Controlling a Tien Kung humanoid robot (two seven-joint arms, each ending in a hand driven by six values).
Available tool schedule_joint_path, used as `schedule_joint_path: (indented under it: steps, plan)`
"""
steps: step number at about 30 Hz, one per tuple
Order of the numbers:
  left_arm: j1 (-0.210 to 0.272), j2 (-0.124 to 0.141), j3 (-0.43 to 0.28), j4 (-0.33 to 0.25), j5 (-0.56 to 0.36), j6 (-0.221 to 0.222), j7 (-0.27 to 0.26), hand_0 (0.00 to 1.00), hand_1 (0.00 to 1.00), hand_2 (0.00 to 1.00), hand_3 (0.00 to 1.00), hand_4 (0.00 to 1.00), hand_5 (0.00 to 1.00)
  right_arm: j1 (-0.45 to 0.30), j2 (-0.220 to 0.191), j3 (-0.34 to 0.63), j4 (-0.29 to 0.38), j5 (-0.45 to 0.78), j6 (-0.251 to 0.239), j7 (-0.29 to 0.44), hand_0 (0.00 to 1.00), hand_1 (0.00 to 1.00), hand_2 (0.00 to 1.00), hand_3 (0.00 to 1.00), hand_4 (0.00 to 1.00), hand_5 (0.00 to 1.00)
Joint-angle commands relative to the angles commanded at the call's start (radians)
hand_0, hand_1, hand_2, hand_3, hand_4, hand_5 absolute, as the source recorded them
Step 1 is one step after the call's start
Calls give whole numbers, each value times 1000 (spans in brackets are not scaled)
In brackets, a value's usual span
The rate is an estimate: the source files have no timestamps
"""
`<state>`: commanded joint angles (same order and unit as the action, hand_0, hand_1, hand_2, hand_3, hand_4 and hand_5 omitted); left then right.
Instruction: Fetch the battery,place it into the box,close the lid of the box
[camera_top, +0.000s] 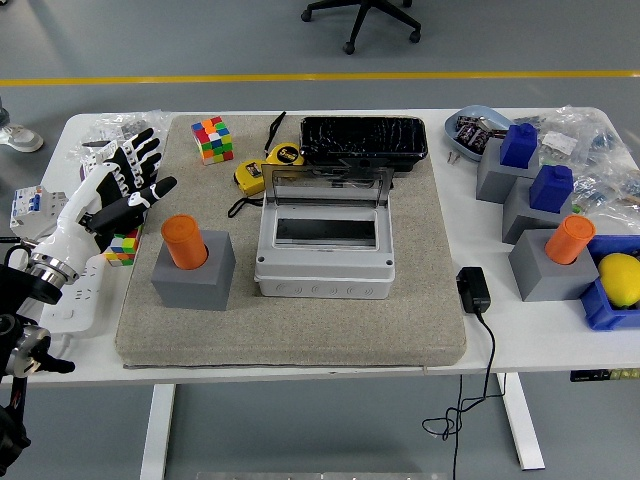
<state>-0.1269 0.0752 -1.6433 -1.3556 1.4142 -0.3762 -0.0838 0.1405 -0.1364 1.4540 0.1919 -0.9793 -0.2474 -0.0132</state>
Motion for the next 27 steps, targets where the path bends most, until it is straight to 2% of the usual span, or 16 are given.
schedule_joint_path:
  steps: [1,2,13,15,19,20,25,26,27]
  plan:
    - [1,0,1,0,2,-2,1,998,998,998,998,998,445,0,0,0,0,1,0,0,811,785,758,801,998,998]
    - [1,0,3,1,7,-4,1,998,998,998,998,998,403,0,0,0,0,0,1,0,812,784,759,799,998,998]
    - [13,2,41,22,0,-33,0,998,998,998,998,998,422,0,1,-9,1,3,-1,-2,812,780,758,797,998,998]
    - [14,0,44,26,-7,-29,-4,998,998,998,998,998,382,-1,1,-9,1,2,1,-3,812,780,756,798,998,998]
    - [18,1,61,35,-68,-1,-24,998,998,998,998,998,382,-1,0,-7,1,2,1,-4,812,780,756,798,998,998]
    - [18,2,66,36,-84,1,-27,998,998,998,998,998,298,-1,0,-7,1,1,2,-5,812,778,756,797,998,998]
    - [18,-3,81,51,-133,15,-41,998,998,998,998,998,298,0,0,-2,0,-2,3,-6,812,778,756,797,998,998]
    - [17,-4,84,55,-148,15,-43,998,998,998,998,998,257,0,0,-1,0,-3,3,-6,813,779,756,796,998,998]
    - [17,-4,88,60,-166,14,-44,998,998,998,998,998,257,0,0,0,0,-3,3,-6,813,779,756,796,998,998]
